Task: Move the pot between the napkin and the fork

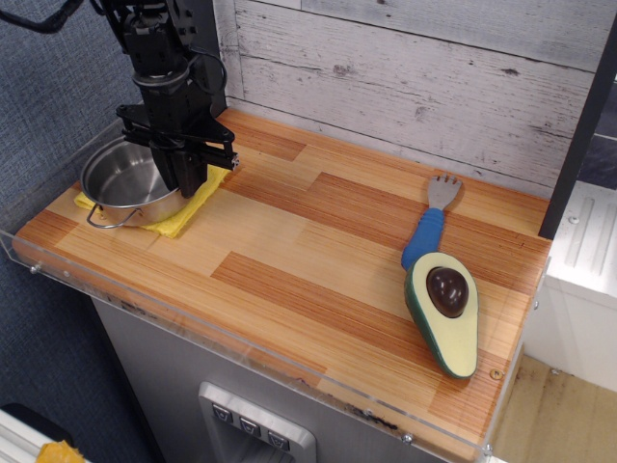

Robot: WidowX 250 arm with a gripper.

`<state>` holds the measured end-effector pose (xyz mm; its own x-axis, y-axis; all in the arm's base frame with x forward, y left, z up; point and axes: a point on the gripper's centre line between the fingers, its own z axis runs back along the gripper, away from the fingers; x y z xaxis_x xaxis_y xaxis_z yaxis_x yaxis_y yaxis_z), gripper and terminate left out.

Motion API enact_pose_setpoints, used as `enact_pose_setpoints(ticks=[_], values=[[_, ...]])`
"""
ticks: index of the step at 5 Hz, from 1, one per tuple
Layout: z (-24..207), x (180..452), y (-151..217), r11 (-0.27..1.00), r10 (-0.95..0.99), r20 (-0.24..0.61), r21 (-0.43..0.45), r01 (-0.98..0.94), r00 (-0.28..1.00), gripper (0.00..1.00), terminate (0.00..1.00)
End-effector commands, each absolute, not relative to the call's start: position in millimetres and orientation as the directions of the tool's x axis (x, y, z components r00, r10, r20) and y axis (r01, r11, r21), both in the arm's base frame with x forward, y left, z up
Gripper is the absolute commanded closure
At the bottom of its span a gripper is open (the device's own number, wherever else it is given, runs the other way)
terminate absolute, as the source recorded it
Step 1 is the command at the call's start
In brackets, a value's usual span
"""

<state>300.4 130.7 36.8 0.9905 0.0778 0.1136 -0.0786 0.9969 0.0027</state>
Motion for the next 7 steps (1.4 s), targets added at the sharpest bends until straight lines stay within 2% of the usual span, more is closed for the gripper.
enact_pose_setpoints(ticks=[1,2,3,4,5,6,7], values=[[76,290,132,0.994,0.107,0.192,-0.026,-0.104,0.976,1.0,0.0],[107,288,121,0.994,0.109,0.219,0.005,-0.112,0.97,1.0,0.0],[128,311,92,0.999,-0.027,0.283,0.027,0.021,0.959,1.0,0.0],[132,355,47,0.984,-0.174,0.309,0.013,0.179,0.935,1.0,0.0],[128,390,7,0.967,-0.226,0.321,-0.038,0.251,0.92,1.0,0.0],[116,410,-28,0.94,-0.313,0.289,-0.043,0.339,0.904,1.0,0.0],[110,408,-46,0.931,-0.349,0.251,-0.015,0.364,0.903,1.0,0.0]])
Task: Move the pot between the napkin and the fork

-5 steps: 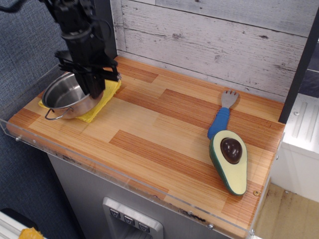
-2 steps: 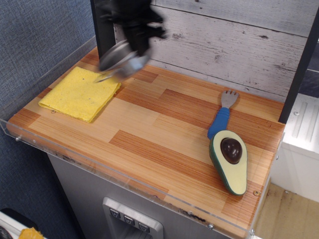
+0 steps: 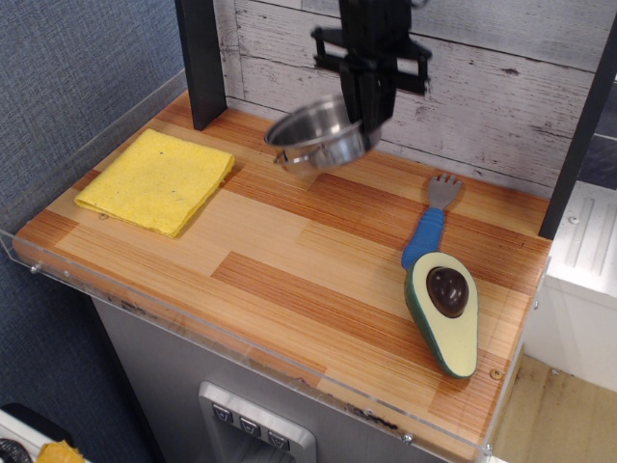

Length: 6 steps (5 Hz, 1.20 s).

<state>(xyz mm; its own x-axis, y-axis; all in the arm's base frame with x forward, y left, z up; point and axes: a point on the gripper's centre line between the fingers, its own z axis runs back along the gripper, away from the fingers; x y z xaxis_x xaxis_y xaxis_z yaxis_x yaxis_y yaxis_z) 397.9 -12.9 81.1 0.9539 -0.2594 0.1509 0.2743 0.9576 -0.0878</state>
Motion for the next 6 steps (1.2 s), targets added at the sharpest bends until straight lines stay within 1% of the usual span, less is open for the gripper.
enact_pose_setpoints(ticks=[1,2,4,5,6], values=[[101,399,-51,0.932,-0.35,0.213,-0.022,0.362,0.912,1.0,0.0],[93,389,-56,0.926,-0.367,0.184,-0.014,0.376,0.912,1.0,0.0],[64,358,-51,0.943,-0.322,0.085,-0.055,0.327,0.943,1.0,0.0],[57,344,-37,0.961,-0.259,0.067,-0.079,0.264,0.964,1.0,0.0],[58,337,-25,0.973,-0.208,0.07,-0.083,0.213,0.976,1.0,0.0]])
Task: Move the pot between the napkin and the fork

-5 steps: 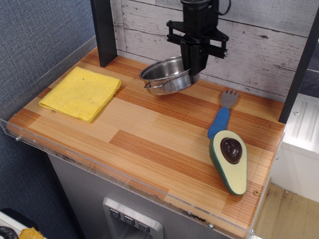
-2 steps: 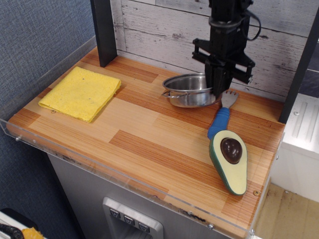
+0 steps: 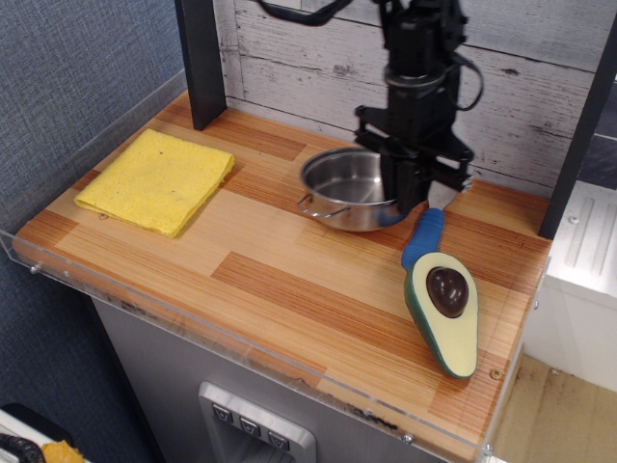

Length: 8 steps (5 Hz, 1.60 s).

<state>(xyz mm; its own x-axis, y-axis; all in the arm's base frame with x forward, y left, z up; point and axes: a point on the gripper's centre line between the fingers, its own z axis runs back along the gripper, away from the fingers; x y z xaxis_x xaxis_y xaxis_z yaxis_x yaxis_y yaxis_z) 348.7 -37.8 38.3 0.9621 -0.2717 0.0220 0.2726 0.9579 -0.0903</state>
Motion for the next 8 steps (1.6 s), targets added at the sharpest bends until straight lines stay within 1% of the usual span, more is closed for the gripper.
enact_pose_setpoints(ticks=[1,2,3,4,5,6,7,8], values=[[56,334,-16,0.979,-0.172,0.07,-0.1,0.179,0.983,1.0,0.0],[55,335,-19,0.976,-0.186,0.053,-0.108,0.191,0.981,0.0,0.0],[61,344,-30,0.96,-0.246,0.084,-0.119,0.254,0.966,0.0,0.0],[87,355,-42,0.947,-0.265,0.221,-0.126,0.297,0.939,0.0,0.0],[123,359,-45,0.957,-0.247,0.305,-0.075,0.282,0.92,0.0,0.0],[156,349,-42,0.979,-0.184,0.328,-0.022,0.202,0.927,0.0,0.0],[175,331,-34,0.989,-0.129,0.341,-0.028,0.147,0.931,0.0,0.0],[187,311,-25,0.998,-0.055,0.311,-0.021,0.064,0.949,0.0,0.0]])
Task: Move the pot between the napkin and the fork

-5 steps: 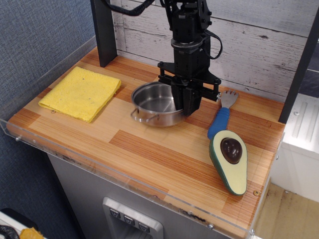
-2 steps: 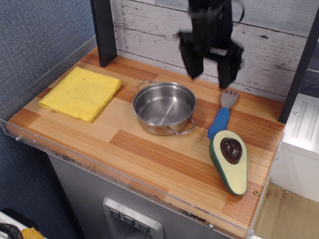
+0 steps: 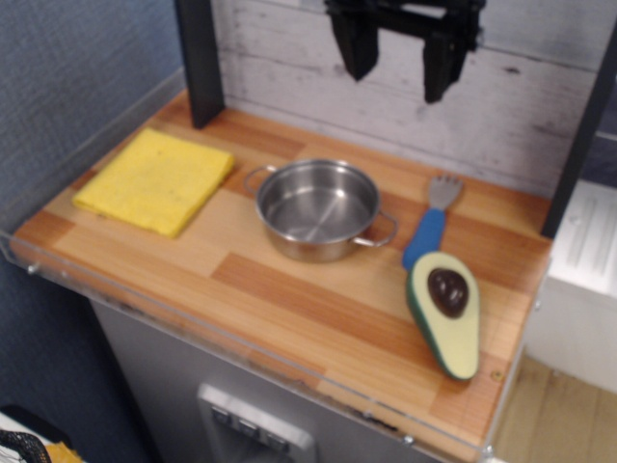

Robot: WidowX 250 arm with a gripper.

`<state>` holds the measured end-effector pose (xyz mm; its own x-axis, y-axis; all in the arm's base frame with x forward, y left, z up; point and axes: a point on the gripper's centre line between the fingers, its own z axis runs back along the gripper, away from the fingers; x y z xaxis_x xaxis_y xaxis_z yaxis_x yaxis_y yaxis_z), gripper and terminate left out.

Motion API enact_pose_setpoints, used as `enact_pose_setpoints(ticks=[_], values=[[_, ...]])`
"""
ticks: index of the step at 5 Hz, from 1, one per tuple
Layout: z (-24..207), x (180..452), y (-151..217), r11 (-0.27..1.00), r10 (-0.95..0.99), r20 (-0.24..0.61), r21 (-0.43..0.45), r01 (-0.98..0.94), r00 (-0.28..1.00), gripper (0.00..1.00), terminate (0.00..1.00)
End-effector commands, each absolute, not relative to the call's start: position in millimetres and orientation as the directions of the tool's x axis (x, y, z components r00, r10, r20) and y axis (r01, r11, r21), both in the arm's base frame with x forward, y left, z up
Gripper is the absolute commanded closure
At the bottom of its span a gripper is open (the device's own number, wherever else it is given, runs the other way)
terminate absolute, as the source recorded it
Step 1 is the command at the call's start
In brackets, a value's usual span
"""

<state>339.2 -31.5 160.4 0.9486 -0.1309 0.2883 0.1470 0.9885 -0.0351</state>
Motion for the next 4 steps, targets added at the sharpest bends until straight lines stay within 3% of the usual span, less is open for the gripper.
enact_pose_setpoints(ticks=[1,3,4], values=[[188.1,307.0,-24.3,0.998,-0.04,0.295,-0.037,0.053,0.955,0.0,0.0],[185.6,307.3,-21.1,0.999,-0.035,0.25,-0.03,0.043,0.968,0.0,0.0],[185.6,307.3,-21.1,0.999,-0.035,0.25,-0.03,0.043,0.968,0.0,1.0]])
